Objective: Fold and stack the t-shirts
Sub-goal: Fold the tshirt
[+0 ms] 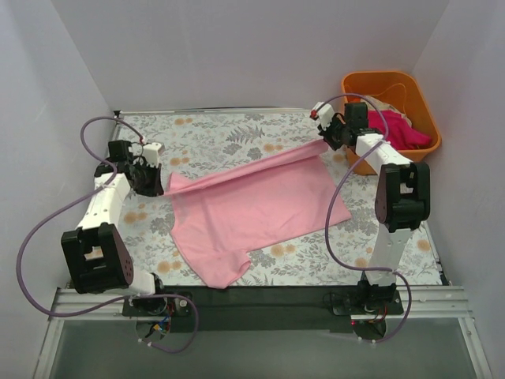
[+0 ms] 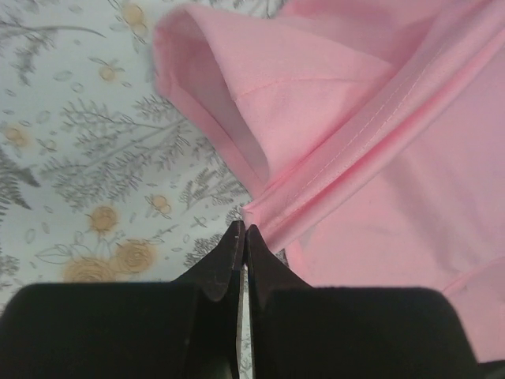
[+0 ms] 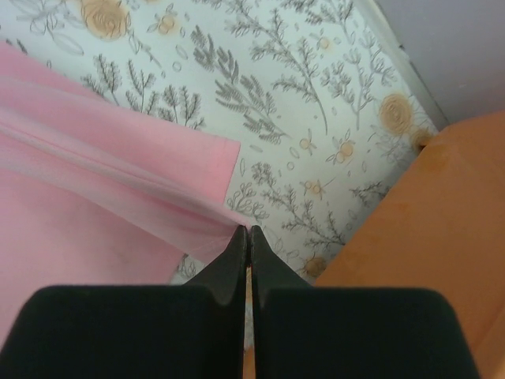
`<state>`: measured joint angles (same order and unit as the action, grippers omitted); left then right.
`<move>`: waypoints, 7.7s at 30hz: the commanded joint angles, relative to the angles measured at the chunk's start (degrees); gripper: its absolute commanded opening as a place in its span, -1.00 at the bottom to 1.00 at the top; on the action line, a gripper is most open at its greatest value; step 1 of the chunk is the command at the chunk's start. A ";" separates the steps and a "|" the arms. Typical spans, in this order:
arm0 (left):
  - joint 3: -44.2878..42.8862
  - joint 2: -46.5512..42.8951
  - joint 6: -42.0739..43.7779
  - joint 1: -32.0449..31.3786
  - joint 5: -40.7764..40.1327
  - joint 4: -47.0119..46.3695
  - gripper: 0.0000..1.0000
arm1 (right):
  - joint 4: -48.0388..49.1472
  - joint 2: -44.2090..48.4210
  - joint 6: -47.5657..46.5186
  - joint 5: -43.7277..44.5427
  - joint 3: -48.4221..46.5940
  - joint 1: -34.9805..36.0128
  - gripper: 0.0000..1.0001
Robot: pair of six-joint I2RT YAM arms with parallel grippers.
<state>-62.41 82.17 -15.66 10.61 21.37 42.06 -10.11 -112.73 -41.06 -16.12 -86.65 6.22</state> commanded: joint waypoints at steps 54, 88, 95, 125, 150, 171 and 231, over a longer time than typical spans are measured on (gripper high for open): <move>-16.43 27.52 -10.00 -2.44 0.69 3.03 -0.16 | -15.20 -17.52 -9.39 7.77 -19.70 4.59 0.04; -50.49 51.64 -9.73 2.75 -10.02 8.03 -0.79 | -15.82 -25.18 0.62 20.35 -32.52 8.11 0.44; -65.57 50.68 -10.36 2.75 -2.93 11.82 0.00 | -17.31 -12.99 4.76 12.71 -27.37 8.20 0.45; -25.74 31.29 -10.62 -11.67 -2.63 9.36 -0.51 | -29.71 -8.56 11.18 -6.29 -19.61 10.13 -0.17; -27.41 37.01 -11.15 -11.67 -7.39 8.47 -0.31 | -29.70 -7.86 9.24 -4.45 -17.41 10.04 -0.17; -29.78 33.59 -8.70 -11.84 -1.34 11.45 -1.00 | -29.62 -7.95 8.71 -3.74 -16.80 10.04 -0.23; -26.01 31.57 -3.15 -21.86 5.53 13.83 -0.31 | -29.62 -9.26 7.57 0.04 -15.39 8.72 -0.29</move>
<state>-88.79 119.87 -18.87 -11.33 27.75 57.36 -39.53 -121.78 -33.63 -16.14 -100.66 15.11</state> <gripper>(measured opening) 0.350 0.357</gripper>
